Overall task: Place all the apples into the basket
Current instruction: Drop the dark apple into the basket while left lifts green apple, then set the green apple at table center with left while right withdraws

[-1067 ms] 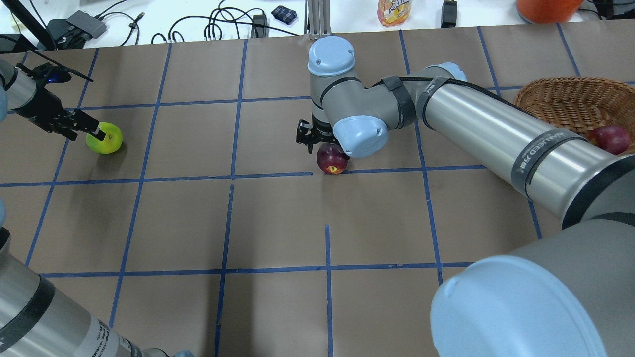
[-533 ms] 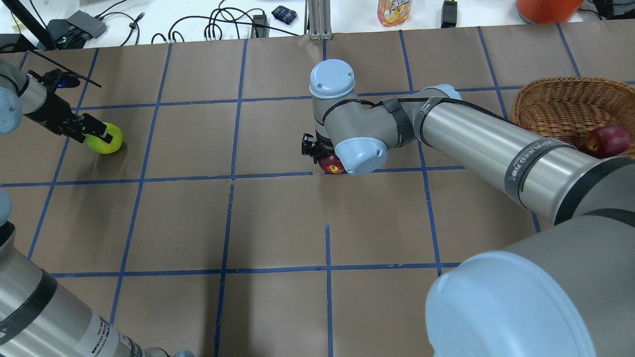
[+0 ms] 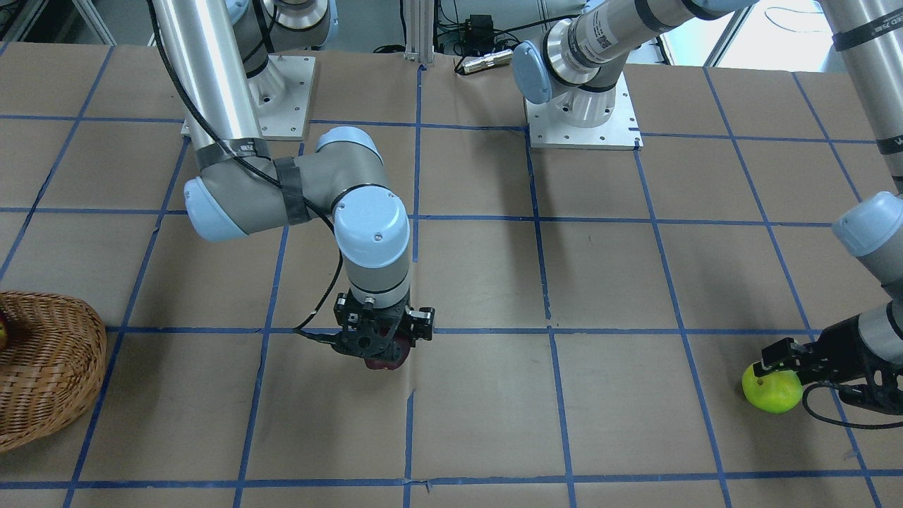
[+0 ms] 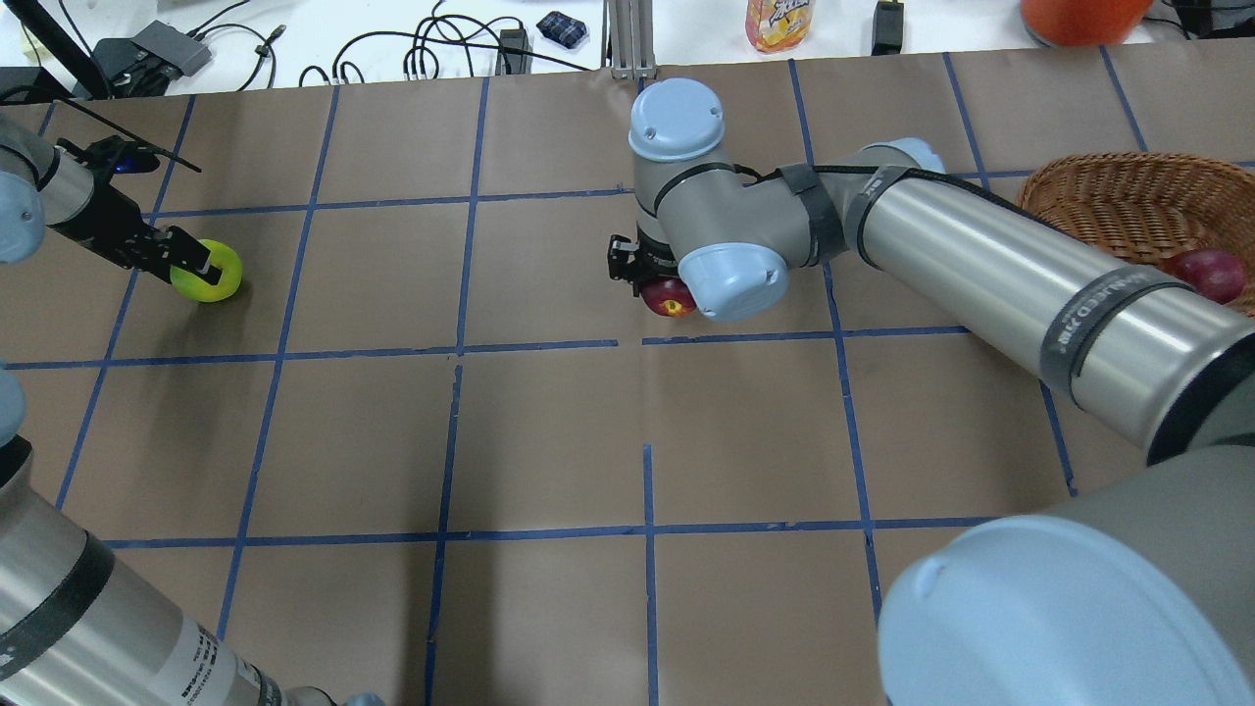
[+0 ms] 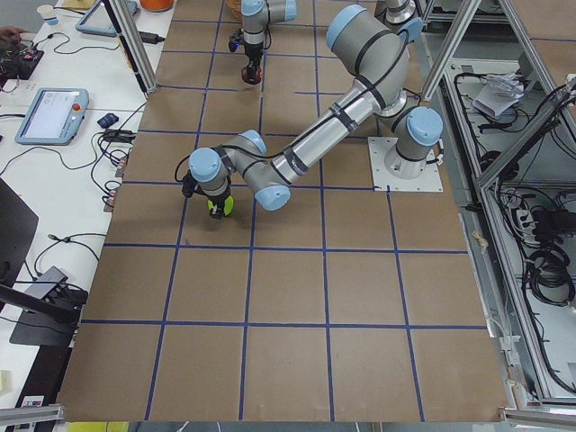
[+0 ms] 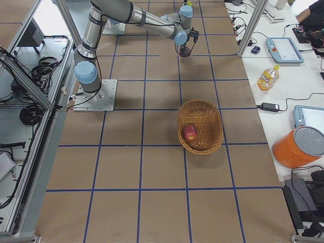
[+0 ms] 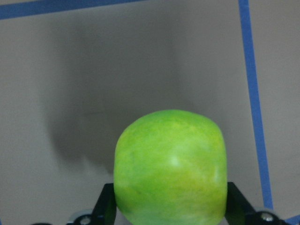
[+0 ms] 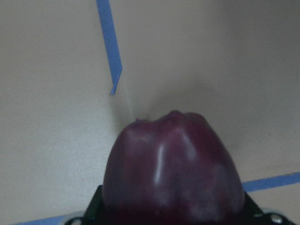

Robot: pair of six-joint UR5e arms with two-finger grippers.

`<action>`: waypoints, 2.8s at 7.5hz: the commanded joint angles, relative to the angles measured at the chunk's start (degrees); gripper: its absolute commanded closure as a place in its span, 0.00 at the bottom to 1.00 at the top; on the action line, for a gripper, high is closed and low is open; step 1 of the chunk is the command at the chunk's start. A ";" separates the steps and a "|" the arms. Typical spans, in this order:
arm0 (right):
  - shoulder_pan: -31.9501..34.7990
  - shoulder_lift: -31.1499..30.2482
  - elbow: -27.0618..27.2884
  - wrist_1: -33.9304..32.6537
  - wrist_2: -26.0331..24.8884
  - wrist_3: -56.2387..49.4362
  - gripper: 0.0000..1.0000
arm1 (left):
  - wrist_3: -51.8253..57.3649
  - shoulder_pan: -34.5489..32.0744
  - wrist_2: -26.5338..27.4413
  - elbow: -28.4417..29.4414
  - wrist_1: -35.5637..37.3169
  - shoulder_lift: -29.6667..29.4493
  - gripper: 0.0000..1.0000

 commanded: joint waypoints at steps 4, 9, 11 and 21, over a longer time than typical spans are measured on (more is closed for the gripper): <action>-30.76 -9.44 3.03 11.13 -0.18 -44.63 0.46 | -13.77 -11.02 -1.75 -1.56 -2.93 6.18 0.80; -46.81 -9.00 4.54 9.10 -0.62 -67.67 0.33 | -61.46 -38.67 -4.50 -6.94 3.37 11.74 0.80; -46.81 -9.00 4.45 9.10 -0.71 -67.76 0.00 | -70.72 -48.71 4.27 -6.85 5.59 9.02 0.80; -24.45 -13.31 10.51 8.50 1.99 -39.45 0.00 | -52.64 -42.47 8.34 -7.39 0.74 16.88 0.00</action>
